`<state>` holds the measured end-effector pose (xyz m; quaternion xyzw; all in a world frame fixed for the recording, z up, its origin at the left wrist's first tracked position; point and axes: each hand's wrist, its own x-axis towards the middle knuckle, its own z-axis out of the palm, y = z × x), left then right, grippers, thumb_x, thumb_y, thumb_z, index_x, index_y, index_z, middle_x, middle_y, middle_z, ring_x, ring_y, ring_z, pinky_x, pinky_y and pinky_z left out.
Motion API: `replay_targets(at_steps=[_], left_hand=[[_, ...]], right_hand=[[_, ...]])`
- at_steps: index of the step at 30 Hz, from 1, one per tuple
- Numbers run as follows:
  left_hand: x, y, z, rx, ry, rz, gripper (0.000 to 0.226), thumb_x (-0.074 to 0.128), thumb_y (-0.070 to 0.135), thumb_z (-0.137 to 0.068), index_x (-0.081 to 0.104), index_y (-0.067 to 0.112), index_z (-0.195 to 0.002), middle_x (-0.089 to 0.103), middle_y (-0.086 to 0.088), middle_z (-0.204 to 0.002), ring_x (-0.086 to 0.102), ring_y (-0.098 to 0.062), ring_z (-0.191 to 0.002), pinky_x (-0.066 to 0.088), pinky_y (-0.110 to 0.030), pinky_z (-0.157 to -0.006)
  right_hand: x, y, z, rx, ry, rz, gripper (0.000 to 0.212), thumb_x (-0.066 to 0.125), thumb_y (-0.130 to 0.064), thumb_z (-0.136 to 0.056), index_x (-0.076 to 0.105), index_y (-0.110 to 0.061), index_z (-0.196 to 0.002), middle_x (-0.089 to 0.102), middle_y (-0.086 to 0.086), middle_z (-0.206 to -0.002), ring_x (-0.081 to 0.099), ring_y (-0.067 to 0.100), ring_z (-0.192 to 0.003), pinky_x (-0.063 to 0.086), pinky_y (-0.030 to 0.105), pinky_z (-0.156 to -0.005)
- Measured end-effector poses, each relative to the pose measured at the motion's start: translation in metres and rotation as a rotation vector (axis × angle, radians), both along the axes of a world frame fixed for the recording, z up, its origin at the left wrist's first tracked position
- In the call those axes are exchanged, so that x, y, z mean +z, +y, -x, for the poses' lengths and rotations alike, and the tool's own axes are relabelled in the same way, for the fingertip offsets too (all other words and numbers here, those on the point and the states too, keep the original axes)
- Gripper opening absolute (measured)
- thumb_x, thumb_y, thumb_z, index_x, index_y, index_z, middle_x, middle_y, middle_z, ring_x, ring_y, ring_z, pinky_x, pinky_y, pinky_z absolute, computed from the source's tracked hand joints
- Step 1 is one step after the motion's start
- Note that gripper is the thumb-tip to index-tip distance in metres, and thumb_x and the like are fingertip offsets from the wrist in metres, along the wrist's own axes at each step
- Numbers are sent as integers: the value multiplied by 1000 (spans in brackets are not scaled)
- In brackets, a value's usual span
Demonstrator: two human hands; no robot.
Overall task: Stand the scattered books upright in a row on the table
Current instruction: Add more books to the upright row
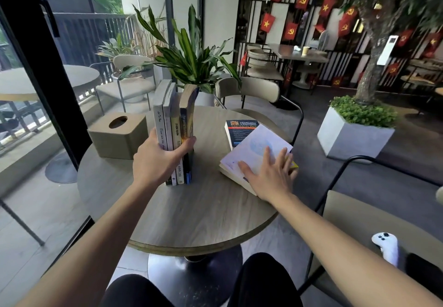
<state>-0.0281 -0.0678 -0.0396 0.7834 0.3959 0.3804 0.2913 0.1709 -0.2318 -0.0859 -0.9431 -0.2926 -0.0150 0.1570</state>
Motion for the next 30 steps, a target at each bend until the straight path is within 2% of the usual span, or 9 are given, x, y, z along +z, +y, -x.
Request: replay_targets(at_steps=[3,6,9,12,14,19,25,28,30], left_hand=[[1,0,0,-5,4,-2,92,51,91,-61,53,24,-125,68,6,-100,68,-20,-89,60,-42,-76],[2,-1,0,-5,7,3,95,50,92,-61,52,24,-127,68,6,-103,67,-20,-91,60,-42,-76],[2,-3,1,9,11,7,93,49,92,-60,52,24,-124,68,6,-100,67,-20,-89,60,-41,-75],[2,-3,1,10,13,9,93,49,92,-60,53,25,-124,69,6,-99,67,-20,-90,60,-41,-75],[3,-3,1,6,17,7,97,47,94,-59,52,24,-127,70,5,-103,67,-21,-92,60,-40,-76],[4,-5,1,-12,26,4,105,44,95,-57,50,21,-131,71,-2,-113,68,-24,-96,60,-42,-76],[6,-7,2,-3,36,4,102,44,95,-59,50,23,-131,70,1,-112,65,-22,-93,57,-36,-78],[5,-6,2,-10,34,12,102,46,95,-60,50,22,-132,70,-1,-114,65,-21,-94,59,-38,-77],[4,-5,1,-17,29,20,101,50,91,-62,50,20,-133,70,-2,-117,65,-23,-97,58,-37,-76]], right_hand=[[0,3,2,-61,45,-16,115,32,-90,-76,1,-16,-158,-11,30,-160,-3,43,-149,4,60,-116],[0,5,2,-110,67,-35,124,36,-93,-70,2,-11,-157,-5,32,-160,1,40,-150,6,58,-115],[1,5,1,-156,44,-87,129,40,-97,-58,17,-12,-152,21,27,-156,19,38,-145,14,57,-111],[8,2,4,-189,11,-159,120,57,-94,-47,36,-13,-133,45,18,-138,40,36,-129,26,49,-101],[17,1,3,-224,41,-177,123,69,-89,-41,36,-11,-130,48,17,-134,43,36,-125,30,46,-97],[33,8,-6,-292,265,-161,139,84,-77,-37,28,0,-139,47,17,-140,43,34,-130,33,44,-100],[28,8,-5,-256,366,-337,115,90,-64,-46,37,-1,-126,62,7,-120,58,29,-116,40,40,-94],[24,3,-1,-233,407,-516,98,93,-51,-55,41,-2,-121,65,8,-117,63,28,-107,48,34,-76],[23,1,-1,-223,373,-621,80,87,-45,-69,43,-3,-121,66,8,-121,64,29,-109,47,32,-74]])
